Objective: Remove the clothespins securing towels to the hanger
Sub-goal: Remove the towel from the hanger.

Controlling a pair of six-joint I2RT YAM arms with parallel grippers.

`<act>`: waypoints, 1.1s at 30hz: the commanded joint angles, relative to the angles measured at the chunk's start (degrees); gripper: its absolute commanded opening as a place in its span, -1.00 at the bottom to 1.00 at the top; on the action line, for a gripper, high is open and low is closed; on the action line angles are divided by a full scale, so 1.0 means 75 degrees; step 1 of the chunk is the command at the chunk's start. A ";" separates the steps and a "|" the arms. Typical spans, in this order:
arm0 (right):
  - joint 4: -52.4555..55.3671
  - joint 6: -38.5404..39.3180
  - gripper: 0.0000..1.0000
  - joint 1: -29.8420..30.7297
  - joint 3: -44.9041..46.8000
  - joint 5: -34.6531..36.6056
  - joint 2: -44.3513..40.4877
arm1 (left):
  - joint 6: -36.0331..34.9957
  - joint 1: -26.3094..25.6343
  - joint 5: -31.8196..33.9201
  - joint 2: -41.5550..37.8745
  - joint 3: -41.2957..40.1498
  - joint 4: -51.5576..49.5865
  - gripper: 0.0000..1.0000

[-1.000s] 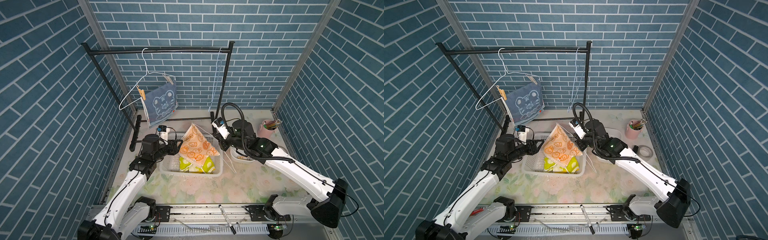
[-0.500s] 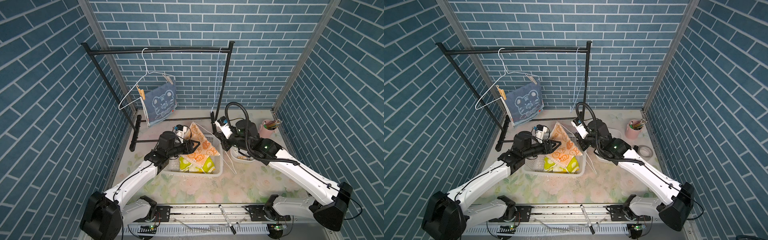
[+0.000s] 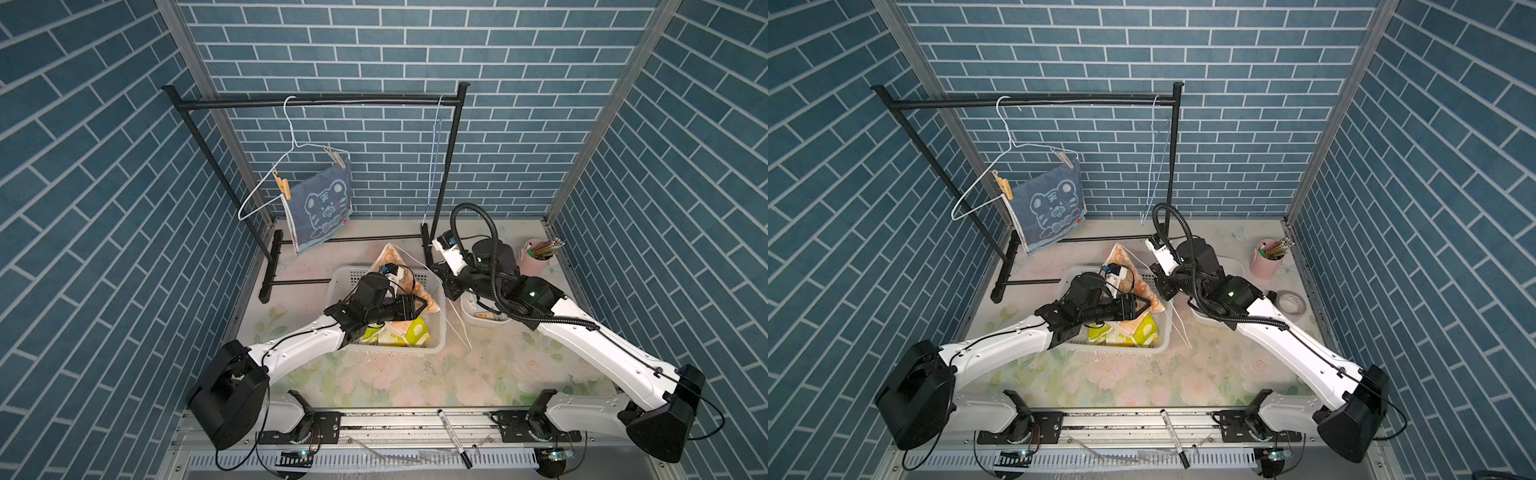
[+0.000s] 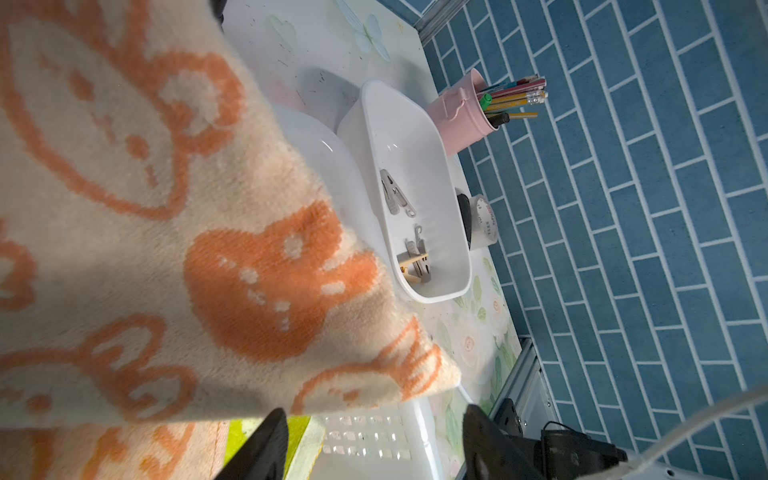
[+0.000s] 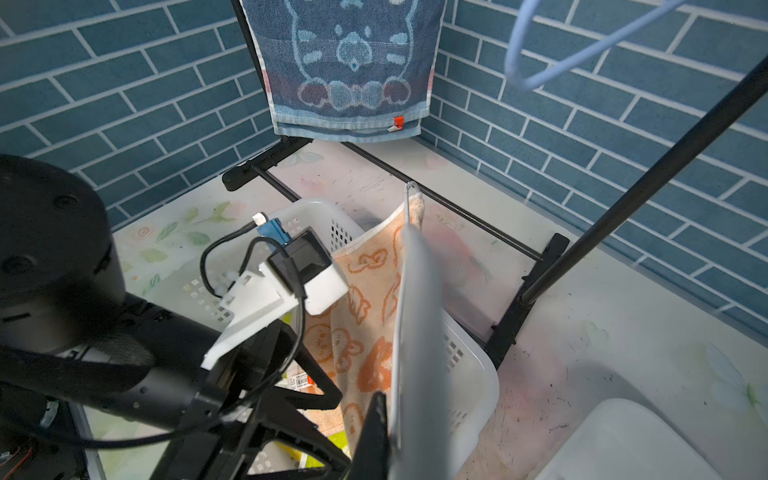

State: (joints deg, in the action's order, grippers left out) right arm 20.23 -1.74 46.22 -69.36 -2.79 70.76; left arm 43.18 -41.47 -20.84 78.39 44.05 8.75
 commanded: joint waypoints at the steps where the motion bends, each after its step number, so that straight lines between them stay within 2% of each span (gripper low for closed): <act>1: -0.0293 -0.0313 -1.00 -0.0025 -0.0006 -0.0003 -0.0118 | 0.0133 -0.0072 0.0142 0.0184 0.0230 0.0447 0.38; 6: -0.0344 -0.0348 -1.00 -0.0027 0.0014 -0.0062 -0.0088 | 0.0208 -0.0136 0.0017 0.0554 0.0359 0.0730 0.38; 9: -0.0357 -0.0366 -1.00 -0.0016 0.0026 -0.0061 -0.0095 | 0.0253 -0.0154 0.0023 0.0712 0.0389 0.0874 0.29; 33: -0.0288 -0.0356 -1.00 -0.0033 0.0070 0.0143 -0.0015 | 0.0349 -0.0154 0.0066 0.0673 0.0361 0.0885 -0.68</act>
State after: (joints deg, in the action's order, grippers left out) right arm 19.49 -2.76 46.19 -69.34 -2.61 70.81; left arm 46.63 -42.41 -20.71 84.44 45.63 15.29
